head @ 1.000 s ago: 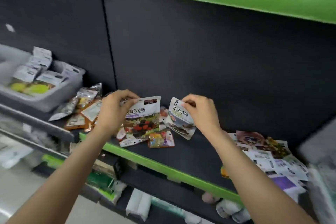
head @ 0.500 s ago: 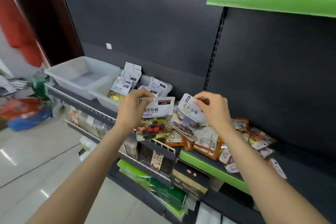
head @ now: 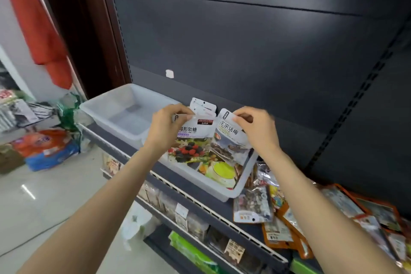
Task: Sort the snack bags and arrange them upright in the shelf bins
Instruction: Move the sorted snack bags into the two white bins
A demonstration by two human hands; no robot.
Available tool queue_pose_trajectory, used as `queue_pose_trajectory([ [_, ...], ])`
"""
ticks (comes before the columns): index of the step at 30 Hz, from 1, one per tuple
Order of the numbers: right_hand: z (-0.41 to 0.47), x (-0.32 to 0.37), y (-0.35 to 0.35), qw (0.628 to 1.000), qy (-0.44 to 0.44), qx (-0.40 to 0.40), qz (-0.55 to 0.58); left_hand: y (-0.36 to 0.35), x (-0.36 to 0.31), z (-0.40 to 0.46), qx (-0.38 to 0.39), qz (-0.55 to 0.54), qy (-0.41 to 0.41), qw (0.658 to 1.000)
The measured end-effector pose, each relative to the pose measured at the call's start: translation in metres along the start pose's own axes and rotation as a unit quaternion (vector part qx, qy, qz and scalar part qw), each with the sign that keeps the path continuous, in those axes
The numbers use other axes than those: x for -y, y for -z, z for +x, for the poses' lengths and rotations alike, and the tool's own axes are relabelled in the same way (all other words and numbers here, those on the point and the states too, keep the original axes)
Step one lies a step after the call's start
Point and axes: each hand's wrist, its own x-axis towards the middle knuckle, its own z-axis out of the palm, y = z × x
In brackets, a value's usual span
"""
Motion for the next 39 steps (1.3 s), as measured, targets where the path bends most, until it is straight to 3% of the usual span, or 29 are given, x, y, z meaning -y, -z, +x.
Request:
queue_pose_trajectory([
  [7, 0.045, 0.012, -0.053, 0.999, -0.044, -0.016, -0.027, 0.008, 0.065, 0.071, 0.048, -0.023, 0.004, 0.999],
  [12, 0.056, 0.020, -0.085, 0.992, -0.094, -0.053, -0.070, -0.003, 0.124, 0.107, 0.192, -0.019, 0.010, 0.981],
  [19, 0.053, 0.045, -0.126, 0.976, -0.140, -0.080, -0.147, -0.017, 0.200, 0.129, 0.348, 0.106, -0.005, 0.931],
  [25, 0.053, 0.054, -0.148, 0.963, -0.130, -0.141, -0.189, -0.004, 0.225, 0.131, 0.341, 0.249, -0.093, 0.902],
  [32, 0.059, 0.065, -0.164, 0.967, -0.114, -0.115, -0.198, 0.007, 0.243, 0.138, 0.371, 0.181, -0.045, 0.910],
  [37, 0.062, 0.072, -0.175, 0.969, -0.078, -0.131, -0.194, 0.015, 0.250, 0.141, 0.418, 0.232, -0.078, 0.875],
  [39, 0.065, 0.072, -0.178, 0.972, -0.081, -0.121, -0.185, 0.016, 0.251, 0.143, 0.422, 0.218, -0.077, 0.877],
])
